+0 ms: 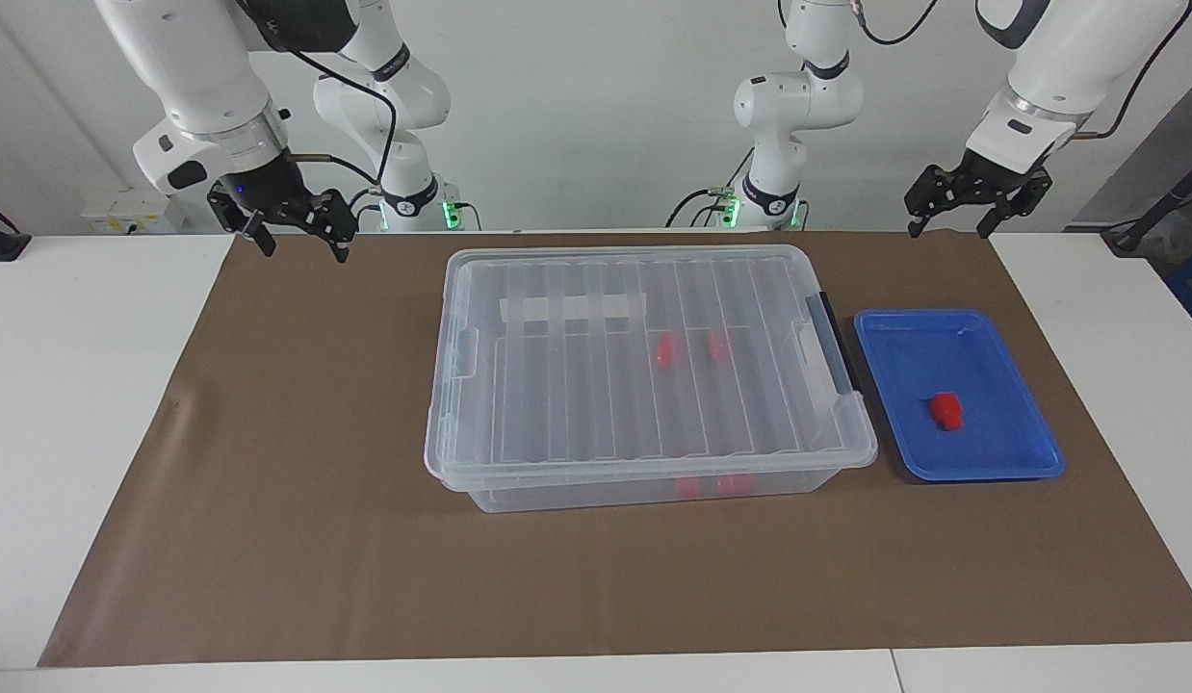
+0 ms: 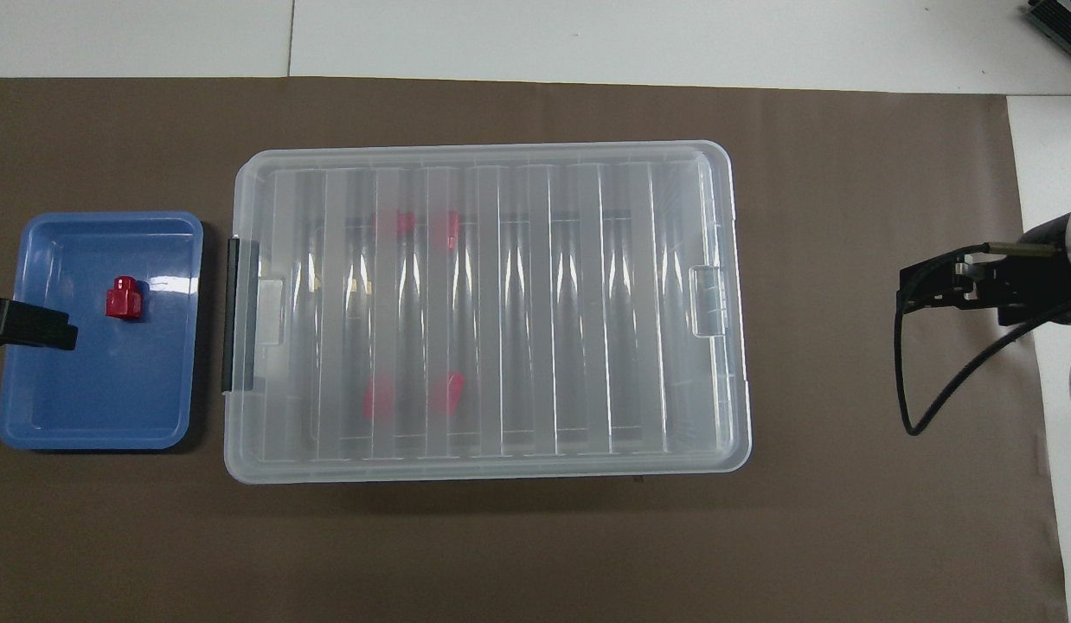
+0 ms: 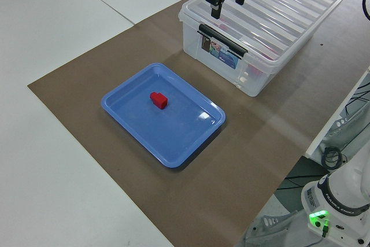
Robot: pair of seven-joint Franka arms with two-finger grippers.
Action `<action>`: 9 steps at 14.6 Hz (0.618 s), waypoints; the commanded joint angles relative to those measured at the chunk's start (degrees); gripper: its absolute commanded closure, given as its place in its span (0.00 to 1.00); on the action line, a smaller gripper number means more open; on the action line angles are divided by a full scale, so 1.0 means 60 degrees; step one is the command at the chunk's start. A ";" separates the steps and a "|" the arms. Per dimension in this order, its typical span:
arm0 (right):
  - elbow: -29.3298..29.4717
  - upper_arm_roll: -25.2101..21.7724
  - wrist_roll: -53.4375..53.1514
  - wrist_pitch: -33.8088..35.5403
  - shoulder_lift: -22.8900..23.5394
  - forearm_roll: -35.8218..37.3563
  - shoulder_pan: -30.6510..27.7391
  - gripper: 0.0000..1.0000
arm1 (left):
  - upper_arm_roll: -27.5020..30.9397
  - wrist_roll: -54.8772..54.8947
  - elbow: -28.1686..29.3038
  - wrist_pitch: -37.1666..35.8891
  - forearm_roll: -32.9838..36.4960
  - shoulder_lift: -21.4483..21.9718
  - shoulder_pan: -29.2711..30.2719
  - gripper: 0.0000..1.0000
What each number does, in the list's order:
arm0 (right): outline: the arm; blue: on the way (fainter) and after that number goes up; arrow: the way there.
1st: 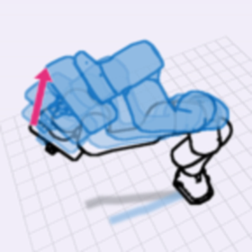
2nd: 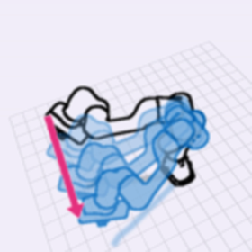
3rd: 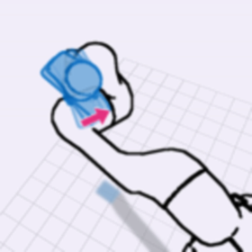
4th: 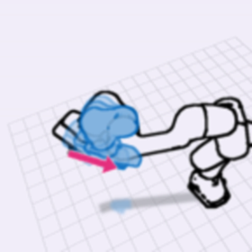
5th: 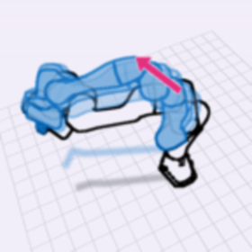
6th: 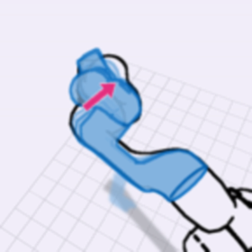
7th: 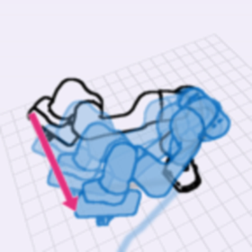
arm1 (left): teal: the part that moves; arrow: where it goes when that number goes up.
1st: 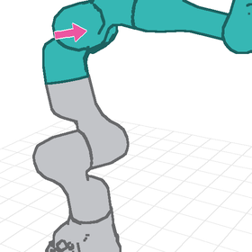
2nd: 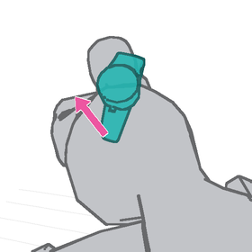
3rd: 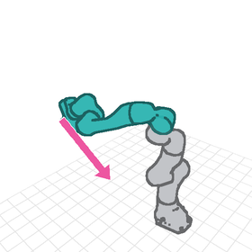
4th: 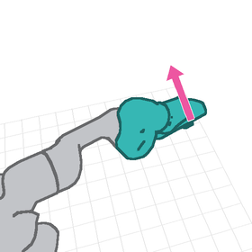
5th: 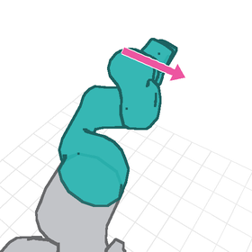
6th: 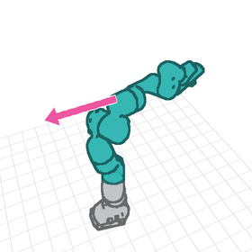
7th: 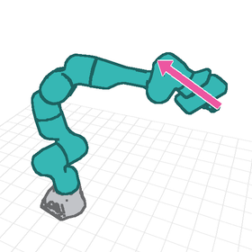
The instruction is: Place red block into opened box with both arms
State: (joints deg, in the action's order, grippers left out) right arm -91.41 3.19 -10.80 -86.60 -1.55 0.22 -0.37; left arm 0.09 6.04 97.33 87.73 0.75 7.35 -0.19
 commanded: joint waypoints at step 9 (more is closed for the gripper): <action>-0.1110 0.0069 0.0173 -0.1310 -0.0386 0.0051 -0.0012 0.00 | -0.0045 -0.0070 -0.0020 -0.0091 0.0153 0.0020 0.0046 0.00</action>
State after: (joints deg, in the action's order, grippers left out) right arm -93.37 3.21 -10.78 -90.59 -1.71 0.22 -0.34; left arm 0.09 6.04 97.33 87.73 0.75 7.35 -0.19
